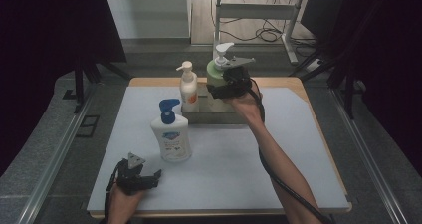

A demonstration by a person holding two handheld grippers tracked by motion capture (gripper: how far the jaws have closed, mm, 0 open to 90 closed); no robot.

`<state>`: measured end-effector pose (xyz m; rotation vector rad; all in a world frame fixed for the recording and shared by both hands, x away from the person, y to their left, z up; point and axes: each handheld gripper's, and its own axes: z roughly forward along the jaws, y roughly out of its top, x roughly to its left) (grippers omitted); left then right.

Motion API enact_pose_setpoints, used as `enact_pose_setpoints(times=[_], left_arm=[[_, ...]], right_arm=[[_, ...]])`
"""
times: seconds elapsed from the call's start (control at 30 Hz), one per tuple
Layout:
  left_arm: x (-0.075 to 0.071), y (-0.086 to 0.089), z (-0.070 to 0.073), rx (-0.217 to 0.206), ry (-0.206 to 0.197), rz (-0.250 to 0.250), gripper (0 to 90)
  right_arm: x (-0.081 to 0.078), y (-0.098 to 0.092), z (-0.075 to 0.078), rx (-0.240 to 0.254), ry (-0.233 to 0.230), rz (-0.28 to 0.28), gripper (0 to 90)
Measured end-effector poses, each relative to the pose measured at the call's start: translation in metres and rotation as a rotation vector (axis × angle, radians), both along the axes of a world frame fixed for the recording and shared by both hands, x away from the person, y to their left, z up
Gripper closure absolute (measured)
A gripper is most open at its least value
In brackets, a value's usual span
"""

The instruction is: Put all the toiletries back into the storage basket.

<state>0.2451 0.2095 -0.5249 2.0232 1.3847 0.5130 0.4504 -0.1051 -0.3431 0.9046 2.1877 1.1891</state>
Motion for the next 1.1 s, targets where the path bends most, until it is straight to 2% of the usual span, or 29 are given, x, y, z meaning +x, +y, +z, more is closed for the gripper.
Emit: enact_pose_setpoints(times=[0.57, 1.1], left_arm=[[0.000, 0.000, 0.000, 0.000, 0.000, 0.000, 11.5], [0.000, 0.000, 0.000, 0.000, 0.000, -0.001, 11.5]], right_arm=[[0.022, 0.005, -0.017, -0.017, 0.022, -0.022, 12.4], [0.026, 0.011, -0.037, -0.044, 0.063, -0.008, 12.4]])
